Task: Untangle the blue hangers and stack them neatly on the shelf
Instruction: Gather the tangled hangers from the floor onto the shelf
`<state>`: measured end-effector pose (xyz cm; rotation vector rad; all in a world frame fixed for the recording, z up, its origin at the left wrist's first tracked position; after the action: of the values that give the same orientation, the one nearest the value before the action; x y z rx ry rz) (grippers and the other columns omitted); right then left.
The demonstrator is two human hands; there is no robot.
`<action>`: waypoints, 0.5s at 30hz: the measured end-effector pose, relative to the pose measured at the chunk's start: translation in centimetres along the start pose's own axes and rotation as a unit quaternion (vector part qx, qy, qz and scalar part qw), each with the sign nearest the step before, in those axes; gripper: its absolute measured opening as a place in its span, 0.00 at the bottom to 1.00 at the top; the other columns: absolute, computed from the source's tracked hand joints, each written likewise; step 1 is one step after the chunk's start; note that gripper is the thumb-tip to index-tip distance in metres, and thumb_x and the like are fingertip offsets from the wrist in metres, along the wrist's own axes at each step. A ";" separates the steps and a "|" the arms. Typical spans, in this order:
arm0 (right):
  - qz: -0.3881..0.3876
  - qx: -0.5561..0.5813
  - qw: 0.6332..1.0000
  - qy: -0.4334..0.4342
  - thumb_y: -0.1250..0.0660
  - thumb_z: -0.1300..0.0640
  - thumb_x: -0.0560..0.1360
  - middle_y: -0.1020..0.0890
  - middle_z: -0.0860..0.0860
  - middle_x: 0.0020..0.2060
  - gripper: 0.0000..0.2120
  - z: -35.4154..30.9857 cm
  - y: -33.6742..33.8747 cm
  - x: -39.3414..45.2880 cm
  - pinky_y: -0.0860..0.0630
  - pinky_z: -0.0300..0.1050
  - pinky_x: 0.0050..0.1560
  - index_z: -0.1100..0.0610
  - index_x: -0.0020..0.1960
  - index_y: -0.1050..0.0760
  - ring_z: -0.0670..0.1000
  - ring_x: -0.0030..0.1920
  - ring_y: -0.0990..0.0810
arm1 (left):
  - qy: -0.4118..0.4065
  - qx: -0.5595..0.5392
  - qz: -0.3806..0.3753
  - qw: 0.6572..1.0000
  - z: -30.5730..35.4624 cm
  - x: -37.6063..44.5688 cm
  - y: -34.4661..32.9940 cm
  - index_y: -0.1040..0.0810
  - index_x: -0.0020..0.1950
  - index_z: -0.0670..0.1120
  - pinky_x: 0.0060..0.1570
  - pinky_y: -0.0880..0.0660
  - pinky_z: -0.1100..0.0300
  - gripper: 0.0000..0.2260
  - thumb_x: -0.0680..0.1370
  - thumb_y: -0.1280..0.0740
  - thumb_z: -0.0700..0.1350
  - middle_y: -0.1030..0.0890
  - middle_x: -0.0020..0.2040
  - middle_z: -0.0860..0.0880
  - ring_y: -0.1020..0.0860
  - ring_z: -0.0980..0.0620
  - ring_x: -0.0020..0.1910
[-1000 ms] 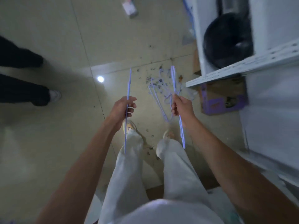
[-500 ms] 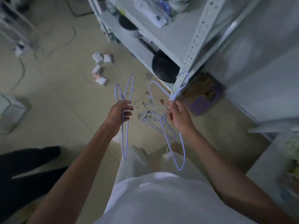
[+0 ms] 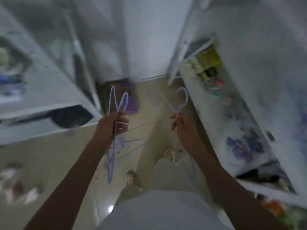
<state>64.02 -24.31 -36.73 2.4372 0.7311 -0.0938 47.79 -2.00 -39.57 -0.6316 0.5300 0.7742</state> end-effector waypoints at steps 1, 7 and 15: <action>0.028 0.007 0.999 -0.025 0.45 0.62 0.86 0.14 0.56 0.45 0.17 0.5 1.6 -0.6 0.33 0.33 0.35 0.56 0.42 0.24 0.38 0.28 0.26 | -0.006 0.028 -0.027 0.999 0.0 0.5 -1.8 0.22 0.52 0.42 0.27 0.22 0.63 0.13 0.86 0.44 0.44 0.16 0.33 0.48 0.19 0.54 0.27; 0.158 0.074 0.981 -0.081 0.44 0.58 0.87 0.19 0.50 0.33 0.15 3.5 10.3 -6.5 0.32 0.39 0.35 0.63 0.53 0.21 0.41 0.26 0.27 | 0.025 0.179 -0.212 0.960 -2.1 1.6 -15.2 0.21 0.57 0.45 0.33 0.19 0.61 0.14 0.86 0.46 0.47 0.16 0.38 0.50 0.23 0.57 0.25; 0.275 0.094 0.949 -0.123 0.41 0.56 0.85 0.19 0.49 0.29 0.12 10.4 19.1 -10.7 0.32 0.36 0.33 0.55 0.50 0.20 0.42 0.26 0.26 | 0.020 0.271 -0.303 0.913 -7.7 -0.9 -31.7 0.19 0.51 0.44 0.26 0.24 0.64 0.14 0.86 0.42 0.46 0.20 0.30 0.52 0.26 0.57 0.22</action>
<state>65.94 -48.17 -33.01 2.6531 -0.0838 -0.2511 70.09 -25.24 -34.09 -0.2595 0.5165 0.0104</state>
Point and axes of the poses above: each hand's wrist, its own x-axis towards the middle knuckle, its own y-axis out of the back of the hand, z = x × y, the point moved 1 cm from there along x, towards the middle knuckle
